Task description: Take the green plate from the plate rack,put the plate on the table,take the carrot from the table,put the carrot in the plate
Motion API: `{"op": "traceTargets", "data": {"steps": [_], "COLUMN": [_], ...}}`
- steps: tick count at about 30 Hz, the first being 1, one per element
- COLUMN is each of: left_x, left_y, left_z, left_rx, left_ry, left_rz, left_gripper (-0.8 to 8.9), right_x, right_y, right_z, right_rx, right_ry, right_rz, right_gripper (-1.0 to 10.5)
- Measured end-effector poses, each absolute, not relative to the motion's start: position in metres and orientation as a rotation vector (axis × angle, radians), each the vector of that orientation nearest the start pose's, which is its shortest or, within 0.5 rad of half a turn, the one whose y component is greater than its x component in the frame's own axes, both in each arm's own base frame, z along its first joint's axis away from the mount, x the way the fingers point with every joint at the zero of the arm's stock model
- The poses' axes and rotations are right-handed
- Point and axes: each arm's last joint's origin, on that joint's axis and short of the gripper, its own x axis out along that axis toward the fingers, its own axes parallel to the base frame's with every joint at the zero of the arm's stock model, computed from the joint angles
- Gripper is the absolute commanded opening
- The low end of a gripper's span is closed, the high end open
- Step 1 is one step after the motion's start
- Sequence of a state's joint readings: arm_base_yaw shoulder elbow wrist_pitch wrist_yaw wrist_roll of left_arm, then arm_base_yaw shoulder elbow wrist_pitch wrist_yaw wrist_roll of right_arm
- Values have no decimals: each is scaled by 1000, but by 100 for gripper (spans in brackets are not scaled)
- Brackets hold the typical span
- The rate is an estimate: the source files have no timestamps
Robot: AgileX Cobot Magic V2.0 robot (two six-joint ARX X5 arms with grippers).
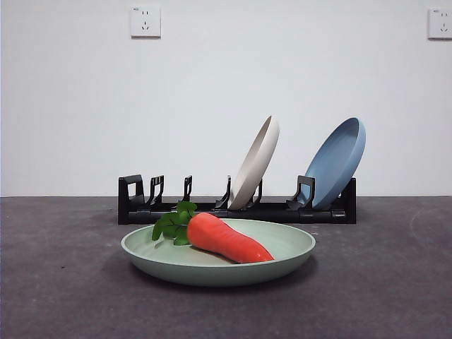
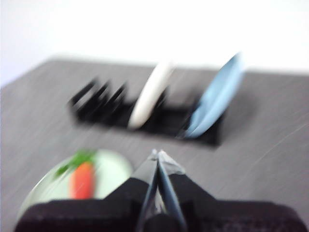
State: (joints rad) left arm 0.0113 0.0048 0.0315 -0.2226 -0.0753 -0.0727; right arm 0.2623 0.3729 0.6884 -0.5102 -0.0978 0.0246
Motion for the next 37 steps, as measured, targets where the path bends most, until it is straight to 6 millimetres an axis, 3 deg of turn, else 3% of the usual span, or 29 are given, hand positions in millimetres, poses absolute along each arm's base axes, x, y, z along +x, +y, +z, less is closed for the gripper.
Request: {"op": "traceTargets", "data": {"steps": [8,13,17,27,37], "left_x": [94,94,94,94,94], "left_y": [3,3,3,3,3], "left_z": [152,152,152,152,152], "left_rx": [-66,-66,-66,-66,-66], "left_ry": [193,193,193,193,193], "left_rz": [93,93,93,93,93], "left_gripper": [-3,-3,-3,-3,-3], "right_x": [87,92,93,94,94], "right_y": [13,13,13,13,13], "right_z": [243,195,170,154,154], "right_rx": [22,48,82,104,160], "right_ry": [22,35,67,188,193], "right_rz": [221,208,206,199,194], "right_gripper": [1,1,0,1,0]}}
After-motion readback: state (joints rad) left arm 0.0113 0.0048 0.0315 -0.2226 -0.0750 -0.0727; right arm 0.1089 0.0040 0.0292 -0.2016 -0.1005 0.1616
